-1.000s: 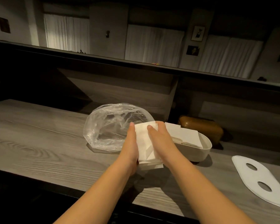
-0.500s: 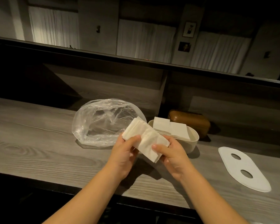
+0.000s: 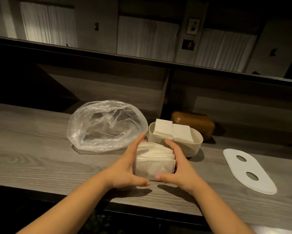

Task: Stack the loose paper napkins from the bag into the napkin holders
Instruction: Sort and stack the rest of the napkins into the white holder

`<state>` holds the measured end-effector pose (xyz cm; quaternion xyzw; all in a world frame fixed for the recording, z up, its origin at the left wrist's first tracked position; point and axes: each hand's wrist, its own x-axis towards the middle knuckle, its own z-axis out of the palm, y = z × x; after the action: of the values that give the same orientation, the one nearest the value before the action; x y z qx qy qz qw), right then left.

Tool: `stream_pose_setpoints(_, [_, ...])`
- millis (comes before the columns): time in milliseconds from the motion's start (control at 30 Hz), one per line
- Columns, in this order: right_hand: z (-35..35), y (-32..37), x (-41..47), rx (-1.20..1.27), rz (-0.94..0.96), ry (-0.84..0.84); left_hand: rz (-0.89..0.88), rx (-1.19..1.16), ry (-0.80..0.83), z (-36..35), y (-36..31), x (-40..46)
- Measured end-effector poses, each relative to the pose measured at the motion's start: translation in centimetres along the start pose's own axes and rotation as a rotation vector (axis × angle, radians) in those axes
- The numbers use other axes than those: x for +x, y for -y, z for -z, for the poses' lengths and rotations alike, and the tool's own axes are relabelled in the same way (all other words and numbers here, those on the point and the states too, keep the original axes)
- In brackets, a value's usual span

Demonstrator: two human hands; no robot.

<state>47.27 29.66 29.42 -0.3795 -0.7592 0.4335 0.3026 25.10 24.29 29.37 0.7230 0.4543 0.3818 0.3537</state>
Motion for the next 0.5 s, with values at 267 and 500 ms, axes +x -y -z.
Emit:
stream_pose_setpoints(267, [0.20, 0.05, 0.51, 0.013, 0.017, -0.020, -0.042, 0.057, -0.048, 0.17, -0.16, 0.33])
stream_pose_setpoints(500, [0.19, 0.48, 0.84, -0.017, -0.001, 0.004, 0.052, 0.056, -0.028, 0.58, -0.29, 0.65])
